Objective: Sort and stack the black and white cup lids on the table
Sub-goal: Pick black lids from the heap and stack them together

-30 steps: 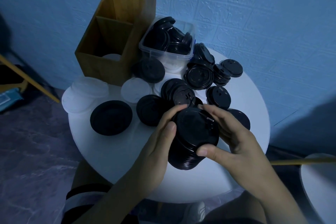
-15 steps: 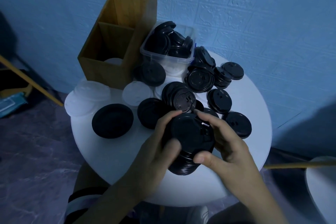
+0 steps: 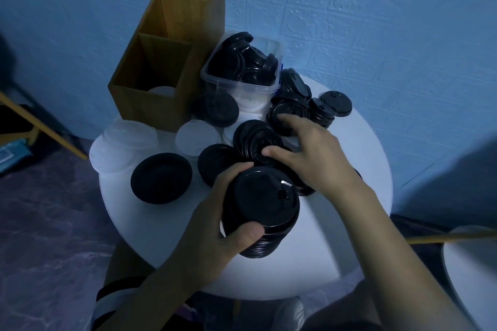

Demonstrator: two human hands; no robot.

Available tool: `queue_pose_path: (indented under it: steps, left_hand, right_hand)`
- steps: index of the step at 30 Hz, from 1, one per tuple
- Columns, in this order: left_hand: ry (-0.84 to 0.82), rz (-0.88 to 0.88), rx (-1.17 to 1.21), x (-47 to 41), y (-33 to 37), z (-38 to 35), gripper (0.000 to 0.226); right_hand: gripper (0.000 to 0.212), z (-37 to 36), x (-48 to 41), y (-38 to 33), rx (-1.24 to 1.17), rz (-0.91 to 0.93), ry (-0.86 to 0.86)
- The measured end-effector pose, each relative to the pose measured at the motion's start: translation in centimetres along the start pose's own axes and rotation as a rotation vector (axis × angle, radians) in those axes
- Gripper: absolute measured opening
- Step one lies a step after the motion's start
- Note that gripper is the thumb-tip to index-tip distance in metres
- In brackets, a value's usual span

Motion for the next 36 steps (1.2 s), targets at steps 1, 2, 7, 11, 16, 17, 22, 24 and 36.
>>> queue_pose_path:
  steps: [1, 2, 7, 11, 16, 17, 22, 24, 36]
  left_hand:
    - [0.002, 0.0, -0.001, 0.0, 0.0, -0.1, 0.067]
    - [0.0, -0.002, 0.001, 0.1, -0.1, -0.1, 0.067]
    - [-0.009, -0.003, -0.001, 0.2, -0.5, -0.2, 0.07]
    - [-0.006, 0.004, 0.005, 0.2, -0.8, -0.3, 0.071]
    - [-0.009, 0.006, 0.008, 0.2, -0.8, -0.4, 0.07]
    - [-0.009, 0.005, 0.007, 0.2, -0.8, -0.4, 0.07]
    - [0.002, 0.0, 0.007, 0.1, -0.6, -0.4, 0.071]
    - [0.004, 0.001, 0.012, 0.1, -0.6, -0.4, 0.071]
    - [-0.003, 0.014, 0.003, 0.1, -0.7, -0.4, 0.071]
  right_hand:
    - [0.065, -0.4, -0.5, 0.0, 0.032, -0.012, -0.027]
    - [0.059, -0.8, -1.0, 0.1, 0.036, -0.024, -0.042]
    - [0.021, -0.6, -1.7, 1.5, -0.178, -0.076, -0.043]
    - [0.014, 0.0, -1.5, 2.3, -0.382, -0.083, -0.011]
    - [0.011, 2.9, -1.5, 3.6, -0.173, -0.178, 0.113]
    - [0.014, 3.1, -1.4, 3.7, -0.077, -0.198, 0.103]
    - [0.043, 1.1, -1.5, 1.0, 0.042, -0.006, 0.043]
    - [0.065, -0.6, -2.0, -0.3, 0.084, 0.101, -0.072]
    - [0.082, -2.7, -3.4, -0.3, 0.089, 0.155, -0.127]
Point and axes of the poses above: each hand's wrist, its own x-axis away from the middle knuckle, its own z-axis out of the back of the hand, y = z × x, the point moved 3 cm from there along -x, towards the middle knuckle, and after that the axes turned 9 degrees about -x, right-handed, at the moved point
